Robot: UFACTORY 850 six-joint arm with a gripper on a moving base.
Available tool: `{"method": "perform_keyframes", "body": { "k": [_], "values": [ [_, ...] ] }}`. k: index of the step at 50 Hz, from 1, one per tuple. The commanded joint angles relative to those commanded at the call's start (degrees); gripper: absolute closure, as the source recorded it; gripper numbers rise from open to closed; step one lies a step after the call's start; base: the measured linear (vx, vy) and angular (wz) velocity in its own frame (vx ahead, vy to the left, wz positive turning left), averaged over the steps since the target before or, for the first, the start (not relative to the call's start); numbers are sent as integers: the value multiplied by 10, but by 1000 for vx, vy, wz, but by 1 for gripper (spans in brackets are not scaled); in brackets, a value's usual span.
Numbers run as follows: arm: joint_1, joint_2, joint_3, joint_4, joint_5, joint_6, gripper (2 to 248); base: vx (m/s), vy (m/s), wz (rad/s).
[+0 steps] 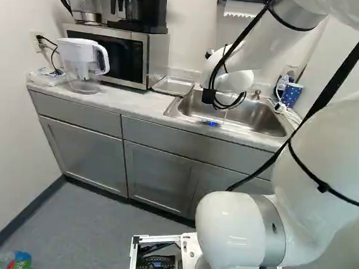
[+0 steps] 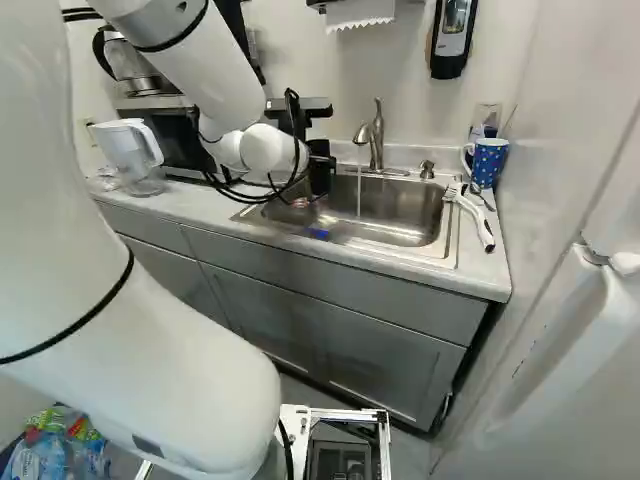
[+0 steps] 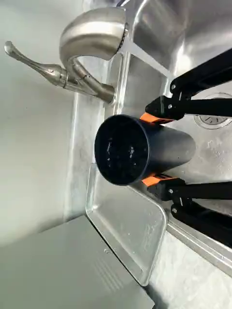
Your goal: Rinse the cup and place it in the tray
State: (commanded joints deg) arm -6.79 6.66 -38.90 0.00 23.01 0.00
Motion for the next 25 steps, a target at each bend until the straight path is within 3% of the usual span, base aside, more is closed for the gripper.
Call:
{"method": "perform_keyframes", "body": {
  "k": [25],
  "values": [
    [1,7,-25,0,-28,0,128,0,0,0]
  ]
}}
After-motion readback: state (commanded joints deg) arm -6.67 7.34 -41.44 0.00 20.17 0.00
